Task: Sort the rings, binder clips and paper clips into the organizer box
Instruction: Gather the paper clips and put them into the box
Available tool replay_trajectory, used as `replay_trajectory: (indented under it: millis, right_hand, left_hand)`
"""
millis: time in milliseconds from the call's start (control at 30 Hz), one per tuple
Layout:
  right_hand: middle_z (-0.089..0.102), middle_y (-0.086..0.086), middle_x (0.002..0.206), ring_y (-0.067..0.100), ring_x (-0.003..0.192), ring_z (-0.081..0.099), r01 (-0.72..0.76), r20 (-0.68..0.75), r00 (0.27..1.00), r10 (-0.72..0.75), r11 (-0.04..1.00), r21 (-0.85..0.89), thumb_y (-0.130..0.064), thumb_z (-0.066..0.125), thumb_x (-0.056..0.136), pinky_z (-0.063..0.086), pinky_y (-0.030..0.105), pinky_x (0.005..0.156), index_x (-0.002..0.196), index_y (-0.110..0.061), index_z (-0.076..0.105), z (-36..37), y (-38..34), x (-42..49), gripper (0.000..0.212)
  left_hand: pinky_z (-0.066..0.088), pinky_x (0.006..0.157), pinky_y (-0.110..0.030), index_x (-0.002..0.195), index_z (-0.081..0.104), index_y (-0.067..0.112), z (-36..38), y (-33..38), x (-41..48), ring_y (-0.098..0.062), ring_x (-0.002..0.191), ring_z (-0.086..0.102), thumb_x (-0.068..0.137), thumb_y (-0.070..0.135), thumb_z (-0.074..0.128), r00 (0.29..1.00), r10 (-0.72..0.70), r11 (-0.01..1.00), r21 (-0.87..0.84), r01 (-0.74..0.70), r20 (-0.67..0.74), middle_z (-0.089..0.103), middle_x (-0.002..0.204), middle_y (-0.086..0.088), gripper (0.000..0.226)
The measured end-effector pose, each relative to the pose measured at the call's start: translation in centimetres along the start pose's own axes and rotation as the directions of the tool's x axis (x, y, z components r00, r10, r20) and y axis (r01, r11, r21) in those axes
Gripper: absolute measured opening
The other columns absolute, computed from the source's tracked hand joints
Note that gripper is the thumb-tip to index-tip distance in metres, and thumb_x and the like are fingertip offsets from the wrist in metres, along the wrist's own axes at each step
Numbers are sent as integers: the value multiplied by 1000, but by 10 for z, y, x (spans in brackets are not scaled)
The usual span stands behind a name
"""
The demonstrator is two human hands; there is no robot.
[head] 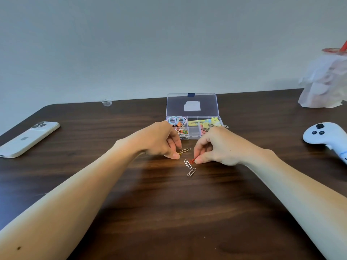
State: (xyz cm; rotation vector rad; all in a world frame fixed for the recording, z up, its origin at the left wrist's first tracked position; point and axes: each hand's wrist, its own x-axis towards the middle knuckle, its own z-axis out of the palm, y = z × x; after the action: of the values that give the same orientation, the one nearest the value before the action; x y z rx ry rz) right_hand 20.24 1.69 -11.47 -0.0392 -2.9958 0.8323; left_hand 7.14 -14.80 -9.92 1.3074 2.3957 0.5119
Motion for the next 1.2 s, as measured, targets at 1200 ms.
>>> replay_trajectory:
  millis: [1200]
  right_hand:
    - [72,-5,69,3,64,64,41,84,996,-39,999,-20,-24,82,78,55,27,67,70,-23,73,-7,-17,-11,11]
  left_hand:
    - [56,73,-30,82,69,23,9,8,-2,-10,66,61,80,15,77,992,126,992,32,-126,-20,72,78,-3,12]
